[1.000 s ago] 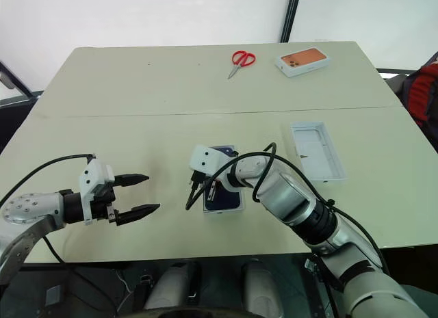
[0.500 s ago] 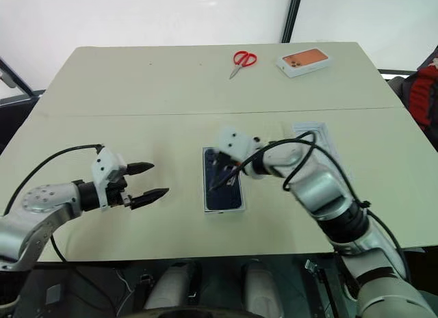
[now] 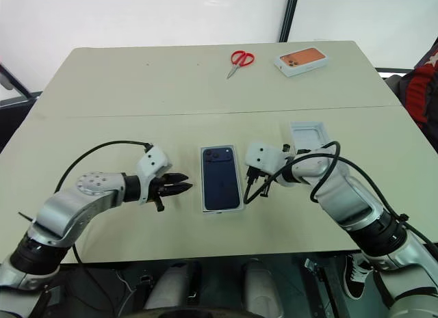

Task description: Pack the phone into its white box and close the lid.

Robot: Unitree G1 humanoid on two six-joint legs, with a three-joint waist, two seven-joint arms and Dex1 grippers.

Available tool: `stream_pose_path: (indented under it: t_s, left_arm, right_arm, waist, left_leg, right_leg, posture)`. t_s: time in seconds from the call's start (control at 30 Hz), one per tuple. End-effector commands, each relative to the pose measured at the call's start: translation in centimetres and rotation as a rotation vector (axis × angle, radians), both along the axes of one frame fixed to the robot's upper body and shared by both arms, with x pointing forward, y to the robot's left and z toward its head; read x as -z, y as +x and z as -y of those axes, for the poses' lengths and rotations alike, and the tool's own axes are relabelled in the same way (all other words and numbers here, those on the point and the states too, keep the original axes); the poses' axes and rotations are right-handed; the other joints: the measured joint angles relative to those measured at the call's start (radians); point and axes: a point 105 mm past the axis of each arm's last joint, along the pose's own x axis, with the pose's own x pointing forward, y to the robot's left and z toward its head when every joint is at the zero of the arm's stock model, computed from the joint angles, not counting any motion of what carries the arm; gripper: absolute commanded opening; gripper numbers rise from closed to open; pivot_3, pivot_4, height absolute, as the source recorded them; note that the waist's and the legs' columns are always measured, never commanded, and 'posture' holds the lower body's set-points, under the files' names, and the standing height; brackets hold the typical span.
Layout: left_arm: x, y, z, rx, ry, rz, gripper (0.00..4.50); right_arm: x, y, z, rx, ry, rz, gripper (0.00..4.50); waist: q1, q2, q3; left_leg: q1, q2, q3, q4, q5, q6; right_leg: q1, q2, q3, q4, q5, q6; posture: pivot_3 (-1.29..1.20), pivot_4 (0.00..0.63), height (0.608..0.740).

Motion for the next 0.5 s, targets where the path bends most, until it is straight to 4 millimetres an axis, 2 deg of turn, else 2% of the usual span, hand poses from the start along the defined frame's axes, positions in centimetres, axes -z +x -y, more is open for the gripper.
stream_pose_path:
  t_s: [0.03,0.27,0.5]
  left_arm:
    - [-0.4,0.1,1.0,0.053,0.044,0.020,1.22]
    - [-0.3,0.8,3.0,0.097,0.057,0.024,1.22]
    - [-0.1,2.0,6.1,0.110,-0.009,0.008,1.22]
  right_arm:
    - [0.0,-0.2,-1.3,-0.042,0.006,0.027,0.00]
    - [0.1,-0.7,-1.9,-0.072,0.012,0.019,0.00]
    - [-0.1,-0.5,0.2,-0.025,-0.030,0.029,0.00]
  waist:
    - [0.001,0.000,0.000]
    - [0.004,0.000,0.000]
    - [0.017,0.000,0.000]
  left_leg:
    - [0.000,0.000,0.000,0.000,0.000,0.000]
    - [0.000,0.000,0.000,0.001,0.000,0.000]
    - [0.000,-0.002,-0.001,0.003,0.000,0.001]
  right_leg:
    - [0.000,0.000,0.000,0.000,0.000,0.000]
    - [0.000,0.000,0.000,0.000,0.000,0.000]
    - [0.003,-0.001,-0.002,0.000,0.000,0.000]
  posture:
    - [0.00,0.150,0.740]
    - [0.00,0.150,0.740]
    - [0.00,0.150,0.740]
